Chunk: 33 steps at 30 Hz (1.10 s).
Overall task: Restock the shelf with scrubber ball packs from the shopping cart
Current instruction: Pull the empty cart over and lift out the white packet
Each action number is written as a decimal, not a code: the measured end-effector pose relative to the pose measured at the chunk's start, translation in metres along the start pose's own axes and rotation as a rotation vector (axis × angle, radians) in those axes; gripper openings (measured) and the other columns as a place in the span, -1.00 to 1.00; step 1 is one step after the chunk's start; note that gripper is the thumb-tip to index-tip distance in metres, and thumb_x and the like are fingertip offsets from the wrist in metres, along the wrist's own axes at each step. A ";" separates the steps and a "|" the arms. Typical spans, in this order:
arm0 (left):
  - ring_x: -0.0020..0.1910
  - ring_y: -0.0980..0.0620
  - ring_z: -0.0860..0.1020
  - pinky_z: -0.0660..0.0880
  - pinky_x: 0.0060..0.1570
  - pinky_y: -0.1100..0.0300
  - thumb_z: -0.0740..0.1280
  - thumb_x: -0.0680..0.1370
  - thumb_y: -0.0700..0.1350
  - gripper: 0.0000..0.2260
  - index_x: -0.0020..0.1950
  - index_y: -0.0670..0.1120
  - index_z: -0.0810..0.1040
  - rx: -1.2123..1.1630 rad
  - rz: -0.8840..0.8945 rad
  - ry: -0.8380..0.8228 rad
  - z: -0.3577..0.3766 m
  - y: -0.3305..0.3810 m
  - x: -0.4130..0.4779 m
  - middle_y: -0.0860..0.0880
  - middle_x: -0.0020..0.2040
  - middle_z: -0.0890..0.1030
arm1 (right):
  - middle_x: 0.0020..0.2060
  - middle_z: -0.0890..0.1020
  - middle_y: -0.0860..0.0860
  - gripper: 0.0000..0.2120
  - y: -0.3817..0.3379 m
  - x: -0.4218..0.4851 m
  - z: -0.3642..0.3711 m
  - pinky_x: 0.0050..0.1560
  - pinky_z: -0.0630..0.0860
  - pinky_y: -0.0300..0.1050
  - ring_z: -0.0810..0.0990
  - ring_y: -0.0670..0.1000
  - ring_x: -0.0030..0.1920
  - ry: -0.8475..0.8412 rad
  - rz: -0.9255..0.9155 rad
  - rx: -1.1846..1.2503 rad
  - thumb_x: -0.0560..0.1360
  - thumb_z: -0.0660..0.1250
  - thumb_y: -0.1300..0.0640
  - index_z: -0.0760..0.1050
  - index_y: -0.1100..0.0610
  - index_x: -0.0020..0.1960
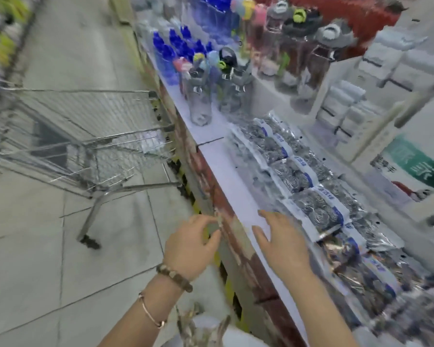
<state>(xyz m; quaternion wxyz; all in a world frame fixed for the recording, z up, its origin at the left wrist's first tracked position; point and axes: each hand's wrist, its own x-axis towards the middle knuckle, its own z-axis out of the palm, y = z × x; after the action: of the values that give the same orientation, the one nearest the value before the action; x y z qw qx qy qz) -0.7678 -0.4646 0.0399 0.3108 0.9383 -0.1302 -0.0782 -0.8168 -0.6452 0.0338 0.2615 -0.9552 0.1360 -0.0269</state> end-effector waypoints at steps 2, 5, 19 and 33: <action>0.20 0.12 0.45 0.42 0.08 0.21 0.23 0.53 0.08 -0.73 0.22 0.12 0.47 0.025 -0.039 0.024 -0.020 -0.039 0.012 0.16 0.25 0.47 | 0.27 0.49 -0.01 -0.65 -0.031 0.024 0.026 0.11 0.35 -0.15 0.43 0.01 0.26 -0.052 -0.034 0.022 0.59 0.17 -0.01 0.39 0.03 0.35; 0.25 0.13 0.42 0.37 0.10 0.23 0.22 0.54 0.08 -0.73 0.22 0.11 0.47 0.060 -0.095 0.037 -0.046 -0.094 0.029 0.16 0.27 0.46 | 0.24 0.51 -0.06 -0.65 -0.069 0.059 0.064 -0.05 0.31 -0.25 0.49 -0.03 0.17 -0.104 -0.089 0.014 0.58 0.18 -0.04 0.40 -0.01 0.34; 0.16 0.15 0.46 0.40 0.10 0.26 0.22 0.53 0.06 -0.71 0.24 0.10 0.45 -0.056 -0.383 0.108 -0.099 -0.223 0.152 0.18 0.24 0.46 | 0.32 0.45 -0.06 -0.62 -0.154 0.231 0.155 0.12 0.42 -0.18 0.47 -0.05 0.21 -0.309 -0.108 0.014 0.57 0.19 -0.03 0.38 -0.01 0.37; 0.06 0.16 0.50 0.45 0.08 0.19 0.24 0.53 0.02 -0.74 0.22 0.06 0.49 -0.078 -0.432 0.143 -0.183 -0.288 0.410 0.12 0.19 0.51 | 0.17 0.56 0.02 -0.69 -0.241 0.519 0.188 0.07 0.50 0.02 0.54 0.05 0.12 -0.334 -0.093 0.037 0.54 0.23 -0.01 0.46 0.03 0.26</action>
<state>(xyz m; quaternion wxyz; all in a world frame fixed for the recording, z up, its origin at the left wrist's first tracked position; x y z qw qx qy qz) -0.2782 -0.2590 -0.0156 0.3315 0.9347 0.0993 -0.0813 -0.2357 -0.4959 -0.0160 0.2967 -0.9466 0.0458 0.1177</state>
